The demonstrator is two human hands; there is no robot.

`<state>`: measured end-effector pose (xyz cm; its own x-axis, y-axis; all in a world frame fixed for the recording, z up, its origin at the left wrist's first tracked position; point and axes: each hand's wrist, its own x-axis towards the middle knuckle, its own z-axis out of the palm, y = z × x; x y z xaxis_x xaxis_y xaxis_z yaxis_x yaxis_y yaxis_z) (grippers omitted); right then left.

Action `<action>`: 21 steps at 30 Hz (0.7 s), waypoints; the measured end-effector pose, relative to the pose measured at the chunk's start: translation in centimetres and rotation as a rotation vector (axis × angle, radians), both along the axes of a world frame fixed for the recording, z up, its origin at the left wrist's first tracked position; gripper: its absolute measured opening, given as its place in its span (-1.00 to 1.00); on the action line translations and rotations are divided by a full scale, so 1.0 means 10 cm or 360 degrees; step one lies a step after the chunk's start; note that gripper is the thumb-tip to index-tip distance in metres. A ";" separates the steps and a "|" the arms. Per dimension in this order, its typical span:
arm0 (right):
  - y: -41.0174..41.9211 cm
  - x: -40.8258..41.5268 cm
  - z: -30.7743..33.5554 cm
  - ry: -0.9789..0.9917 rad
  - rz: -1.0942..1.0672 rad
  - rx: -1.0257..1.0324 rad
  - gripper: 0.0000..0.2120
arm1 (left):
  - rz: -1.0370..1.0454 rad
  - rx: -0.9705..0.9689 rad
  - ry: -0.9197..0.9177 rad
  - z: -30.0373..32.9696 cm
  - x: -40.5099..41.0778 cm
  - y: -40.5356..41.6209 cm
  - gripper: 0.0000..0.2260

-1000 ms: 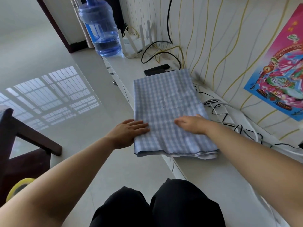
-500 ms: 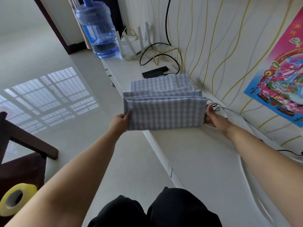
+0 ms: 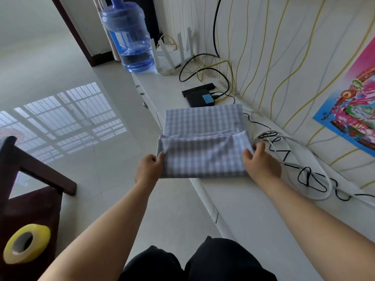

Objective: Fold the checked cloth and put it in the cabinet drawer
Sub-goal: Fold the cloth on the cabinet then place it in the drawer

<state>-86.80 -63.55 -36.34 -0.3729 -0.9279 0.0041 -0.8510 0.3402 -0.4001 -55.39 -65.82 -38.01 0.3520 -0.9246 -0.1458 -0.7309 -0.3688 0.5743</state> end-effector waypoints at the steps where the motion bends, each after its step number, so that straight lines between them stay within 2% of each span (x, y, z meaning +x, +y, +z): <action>1: -0.03 -0.01 0.03 -0.0031 -0.0040 0.0066 -0.55 | 0.0011 0.0021 0.0023 -0.01 0.00 -0.01 -0.54; 3: -0.05 -0.02 0.07 -0.0112 -0.0065 -0.0019 -0.46 | 0.0024 0.0009 0.0044 0.01 -0.02 -0.02 -0.50; 6: 0.09 -0.03 0.06 -0.0257 -0.0069 -0.0506 -0.51 | 0.0041 -0.0105 0.0116 0.02 -0.05 0.00 -0.51; 7: 0.14 -0.05 0.03 -0.0261 -0.0087 -0.0522 -0.51 | 0.0043 -0.0118 0.0159 0.01 -0.04 0.00 -0.51; 12: 0.09 -0.14 -0.02 -0.0003 -0.0025 0.0180 -0.49 | 0.0071 0.0132 0.0445 -0.16 0.03 -0.01 -0.57; 14: 0.05 -0.09 0.02 0.0108 -0.0053 0.0227 -0.52 | 0.0113 0.0194 0.0438 -0.13 0.00 -0.03 -0.61; 16: -0.01 -0.03 0.06 0.0312 -0.0027 0.0117 -0.58 | 0.0131 0.0234 0.0396 -0.08 -0.03 -0.06 -0.67; 18: -0.10 0.10 0.10 0.0534 0.0232 -0.0166 -0.53 | 0.0118 0.0253 0.0353 -0.04 -0.05 -0.09 -0.67; 20: -0.15 0.28 0.16 0.0602 0.0697 -0.0467 -0.50 | 0.0115 0.0300 0.0334 -0.01 -0.06 -0.11 -0.63; 21: -0.16 0.37 0.16 0.0605 0.0926 -0.0384 -0.49 | 0.0131 0.0357 0.0358 -0.01 -0.05 -0.12 -0.60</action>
